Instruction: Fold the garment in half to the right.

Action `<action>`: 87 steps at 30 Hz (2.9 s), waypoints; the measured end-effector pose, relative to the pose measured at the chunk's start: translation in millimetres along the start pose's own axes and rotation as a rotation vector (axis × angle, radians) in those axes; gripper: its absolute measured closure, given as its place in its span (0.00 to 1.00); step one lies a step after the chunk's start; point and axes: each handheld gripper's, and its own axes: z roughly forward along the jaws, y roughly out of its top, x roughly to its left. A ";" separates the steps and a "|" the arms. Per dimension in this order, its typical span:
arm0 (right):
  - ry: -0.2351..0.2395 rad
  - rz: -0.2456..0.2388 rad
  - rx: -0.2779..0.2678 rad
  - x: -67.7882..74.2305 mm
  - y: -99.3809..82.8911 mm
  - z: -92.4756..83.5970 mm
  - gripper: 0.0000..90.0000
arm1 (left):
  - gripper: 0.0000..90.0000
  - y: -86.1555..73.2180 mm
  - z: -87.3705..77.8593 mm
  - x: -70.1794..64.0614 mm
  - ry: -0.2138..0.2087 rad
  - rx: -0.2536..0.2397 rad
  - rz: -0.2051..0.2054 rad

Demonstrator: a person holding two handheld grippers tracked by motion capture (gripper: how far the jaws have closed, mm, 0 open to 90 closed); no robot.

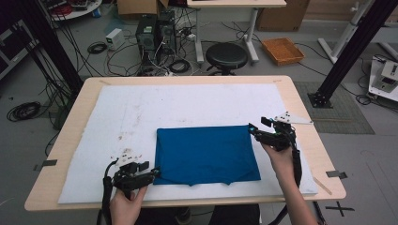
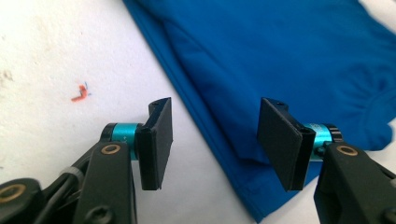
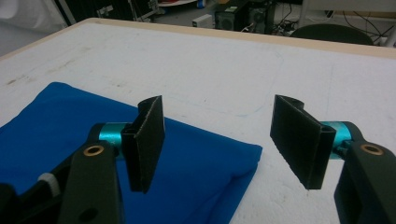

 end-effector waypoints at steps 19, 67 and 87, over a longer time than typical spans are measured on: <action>0.119 -0.048 -0.002 64.1 17.7 37.5 0.40 | 0.70 -1.7 5.3 -15.3 0.101 0.008 0.000; 0.307 -0.207 0.307 201.1 39.2 217.6 0.60 | 0.68 -7.6 1.8 -21.2 0.099 0.001 -0.013; 0.265 -0.210 0.346 212.5 38.3 240.1 0.65 | 0.67 -7.8 -9.8 -10.6 0.073 -0.059 -0.095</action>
